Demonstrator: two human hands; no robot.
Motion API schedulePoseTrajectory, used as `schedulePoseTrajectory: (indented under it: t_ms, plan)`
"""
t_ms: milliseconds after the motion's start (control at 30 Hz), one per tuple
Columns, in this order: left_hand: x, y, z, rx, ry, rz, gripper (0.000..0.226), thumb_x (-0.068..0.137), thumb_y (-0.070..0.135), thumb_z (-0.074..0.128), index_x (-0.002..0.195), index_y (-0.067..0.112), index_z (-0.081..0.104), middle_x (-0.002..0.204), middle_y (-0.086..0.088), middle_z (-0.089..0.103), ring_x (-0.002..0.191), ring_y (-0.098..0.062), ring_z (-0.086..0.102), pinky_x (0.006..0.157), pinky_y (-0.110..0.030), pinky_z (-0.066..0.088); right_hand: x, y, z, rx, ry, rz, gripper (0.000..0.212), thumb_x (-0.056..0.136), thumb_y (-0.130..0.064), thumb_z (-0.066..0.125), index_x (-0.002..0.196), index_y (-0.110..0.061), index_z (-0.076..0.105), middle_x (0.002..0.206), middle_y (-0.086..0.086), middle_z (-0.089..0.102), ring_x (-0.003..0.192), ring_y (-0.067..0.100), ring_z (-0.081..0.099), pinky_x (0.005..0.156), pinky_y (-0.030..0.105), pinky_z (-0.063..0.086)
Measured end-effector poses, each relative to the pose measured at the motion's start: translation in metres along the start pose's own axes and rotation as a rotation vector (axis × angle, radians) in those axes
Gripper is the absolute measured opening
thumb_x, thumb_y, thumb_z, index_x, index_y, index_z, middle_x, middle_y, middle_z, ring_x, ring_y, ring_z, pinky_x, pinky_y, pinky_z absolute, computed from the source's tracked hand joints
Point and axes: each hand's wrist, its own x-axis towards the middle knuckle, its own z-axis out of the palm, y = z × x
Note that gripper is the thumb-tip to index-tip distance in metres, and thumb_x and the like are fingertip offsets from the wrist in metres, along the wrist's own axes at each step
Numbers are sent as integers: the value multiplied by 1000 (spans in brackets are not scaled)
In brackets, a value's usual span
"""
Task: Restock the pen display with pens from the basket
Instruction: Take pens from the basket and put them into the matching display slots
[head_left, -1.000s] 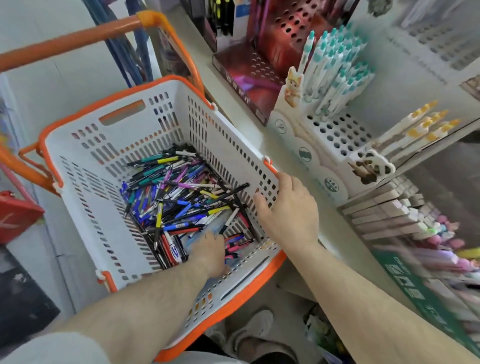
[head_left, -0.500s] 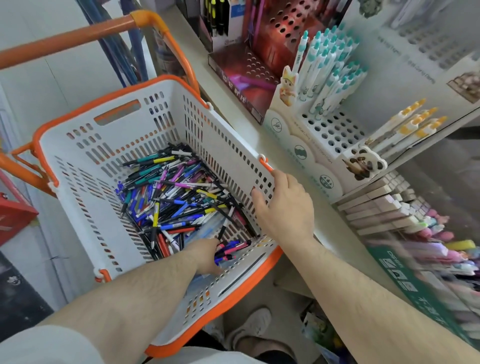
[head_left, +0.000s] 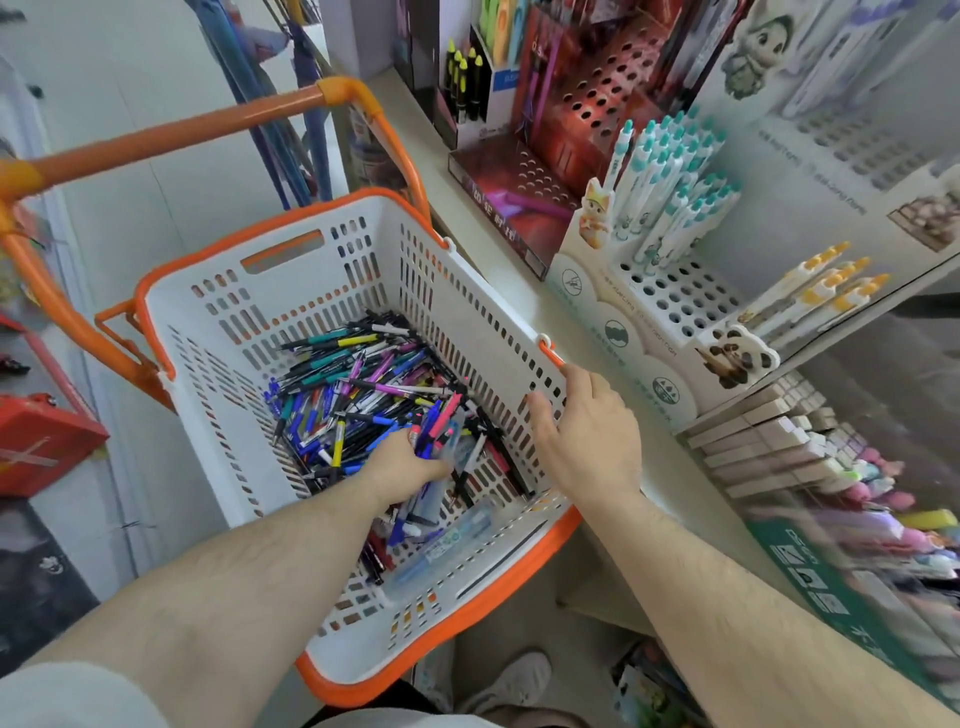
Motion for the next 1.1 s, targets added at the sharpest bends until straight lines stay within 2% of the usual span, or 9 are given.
schedulePoseTrajectory:
  t_ms: [133, 233, 367, 600, 700, 767, 867, 967, 1100]
  plan:
    - [-5, 16, -14, -142, 26, -22, 26, 82, 26, 79, 95, 15, 60, 90, -8, 65, 82, -23, 62, 73, -36, 52, -1, -1, -1, 7, 11, 3, 47, 101, -47, 40, 135, -17, 48, 129, 6, 58, 116, 26, 54, 95, 41, 44]
    - [-12, 24, -19, -147, 22, 9, 29, 81, 30, 79, 98, 19, 59, 91, -7, 62, 77, -22, 58, 74, -37, 52, -2, -2, 0, 11, 25, -7, 47, 100, -48, 40, 134, -18, 49, 128, 5, 59, 115, 25, 56, 94, 41, 46]
    - [-25, 39, -25, -204, 74, 60, 34, 89, 23, 72, 79, 34, 41, 83, 4, 53, 77, -15, 52, 62, -23, 40, -2, -1, 0, 11, 23, -13, 46, 100, -47, 39, 134, -17, 48, 129, 5, 59, 116, 25, 55, 95, 40, 45]
    - [-41, 66, -53, -426, 283, 175, 18, 84, 15, 75, 81, 16, 57, 72, -4, 55, 71, -25, 53, 71, -36, 45, -9, -7, -15, 130, 124, -27, 50, 97, -46, 50, 137, -14, 52, 143, 7, 52, 137, 23, 41, 116, 44, 28]
    - [-54, 88, -59, -652, 309, 270, 18, 90, 6, 67, 77, 16, 58, 58, 6, 61, 60, -14, 59, 61, -27, 49, -22, -26, -29, 518, 117, 100, 40, 98, -41, 52, 131, -19, 55, 132, -2, 57, 129, 17, 48, 108, 39, 38]
    - [-64, 103, -55, -791, 282, 316, 23, 92, 4, 63, 76, 18, 56, 56, 8, 59, 53, -8, 58, 50, -21, 49, -32, -46, -35, 945, -85, 469, 35, 99, -38, 54, 127, -18, 56, 126, -3, 60, 125, 19, 52, 105, 37, 41]
    - [-77, 119, -41, -908, 218, 369, 24, 92, 3, 62, 74, 19, 55, 61, 3, 53, 54, -11, 55, 51, -23, 48, -40, -64, -30, 1487, -457, 927, 49, 99, -44, 53, 131, -7, 53, 137, 20, 53, 128, 38, 51, 113, 51, 37]
    - [-85, 131, -31, -952, 198, 420, 22, 92, 5, 62, 75, 18, 56, 61, 2, 51, 55, -11, 53, 55, -25, 48, -42, -74, -27, 1766, -647, 997, 55, 98, -54, 48, 124, -6, 52, 123, 31, 58, 110, 45, 59, 101, 56, 44]
    - [-94, 140, -29, -1074, 228, 412, 9, 89, 19, 66, 88, 13, 60, 56, 6, 59, 54, -10, 60, 53, -25, 52, -36, -84, -34, 1798, -600, 931, 52, 99, -54, 45, 117, -8, 58, 110, 21, 65, 96, 37, 66, 75, 44, 53]
